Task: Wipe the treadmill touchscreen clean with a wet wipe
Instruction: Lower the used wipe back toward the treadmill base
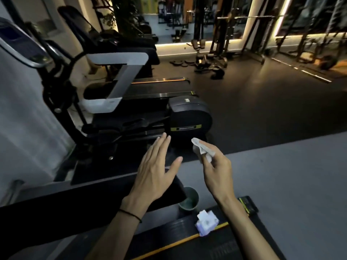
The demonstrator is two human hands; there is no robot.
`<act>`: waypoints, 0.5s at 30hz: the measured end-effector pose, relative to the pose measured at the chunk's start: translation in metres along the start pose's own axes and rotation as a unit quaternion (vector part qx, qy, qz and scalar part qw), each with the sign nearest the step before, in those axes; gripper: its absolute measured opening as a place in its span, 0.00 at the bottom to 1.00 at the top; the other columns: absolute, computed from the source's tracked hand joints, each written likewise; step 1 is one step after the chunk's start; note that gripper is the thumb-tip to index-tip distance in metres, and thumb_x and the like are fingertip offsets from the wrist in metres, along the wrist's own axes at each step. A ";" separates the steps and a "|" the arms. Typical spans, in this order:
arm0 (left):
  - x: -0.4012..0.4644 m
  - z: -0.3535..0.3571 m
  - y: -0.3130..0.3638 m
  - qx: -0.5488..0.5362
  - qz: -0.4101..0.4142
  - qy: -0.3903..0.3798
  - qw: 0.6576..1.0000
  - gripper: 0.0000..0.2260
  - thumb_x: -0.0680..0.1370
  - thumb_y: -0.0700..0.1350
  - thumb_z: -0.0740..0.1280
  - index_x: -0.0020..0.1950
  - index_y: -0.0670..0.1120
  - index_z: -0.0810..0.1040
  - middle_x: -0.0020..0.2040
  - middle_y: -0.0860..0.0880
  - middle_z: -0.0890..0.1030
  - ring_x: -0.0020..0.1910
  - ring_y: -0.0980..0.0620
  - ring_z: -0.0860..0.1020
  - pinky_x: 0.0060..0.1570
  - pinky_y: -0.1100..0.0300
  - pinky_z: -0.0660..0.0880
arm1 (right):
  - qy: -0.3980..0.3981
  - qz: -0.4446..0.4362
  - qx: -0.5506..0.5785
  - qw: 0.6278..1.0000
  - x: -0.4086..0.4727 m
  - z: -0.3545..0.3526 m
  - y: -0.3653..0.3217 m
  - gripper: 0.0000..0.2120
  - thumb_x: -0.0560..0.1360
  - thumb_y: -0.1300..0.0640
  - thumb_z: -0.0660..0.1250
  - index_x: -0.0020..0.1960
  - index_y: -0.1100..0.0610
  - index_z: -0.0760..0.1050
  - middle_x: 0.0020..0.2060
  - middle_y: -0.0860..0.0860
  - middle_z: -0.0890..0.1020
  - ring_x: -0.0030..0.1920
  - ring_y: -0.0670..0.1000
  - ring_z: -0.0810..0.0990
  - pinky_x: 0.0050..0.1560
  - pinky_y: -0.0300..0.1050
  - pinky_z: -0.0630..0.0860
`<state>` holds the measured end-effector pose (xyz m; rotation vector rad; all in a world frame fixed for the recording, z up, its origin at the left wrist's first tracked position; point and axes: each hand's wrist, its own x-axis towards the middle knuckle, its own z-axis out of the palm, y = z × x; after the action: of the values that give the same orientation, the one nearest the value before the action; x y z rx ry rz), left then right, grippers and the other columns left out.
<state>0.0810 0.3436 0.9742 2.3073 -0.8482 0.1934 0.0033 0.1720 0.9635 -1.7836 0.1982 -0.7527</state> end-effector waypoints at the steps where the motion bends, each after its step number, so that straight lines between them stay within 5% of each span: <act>1: 0.010 0.012 0.005 -0.002 0.005 -0.007 1.000 0.37 0.80 0.68 0.51 0.85 0.51 0.56 0.85 0.57 0.54 0.83 0.60 0.51 0.82 0.58 0.53 | 0.008 0.001 0.001 1.000 0.007 -0.011 0.007 0.22 0.84 0.68 0.60 0.66 0.44 0.79 0.63 0.40 0.82 0.66 0.45 0.80 0.67 0.55 0.78; 15: 0.170 0.147 0.022 -0.039 -0.035 0.011 0.999 0.36 0.80 0.65 0.55 0.84 0.48 0.60 0.84 0.52 0.59 0.83 0.54 0.57 0.81 0.47 0.61 | -0.022 -0.001 -0.011 1.000 0.156 -0.082 0.118 0.17 0.86 0.63 0.59 0.68 0.51 0.79 0.65 0.44 0.82 0.67 0.47 0.80 0.65 0.56 0.79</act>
<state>0.1868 0.1490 0.9317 2.2538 -0.7487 0.1526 0.1052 -0.0118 0.9304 -1.8196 0.1752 -0.7138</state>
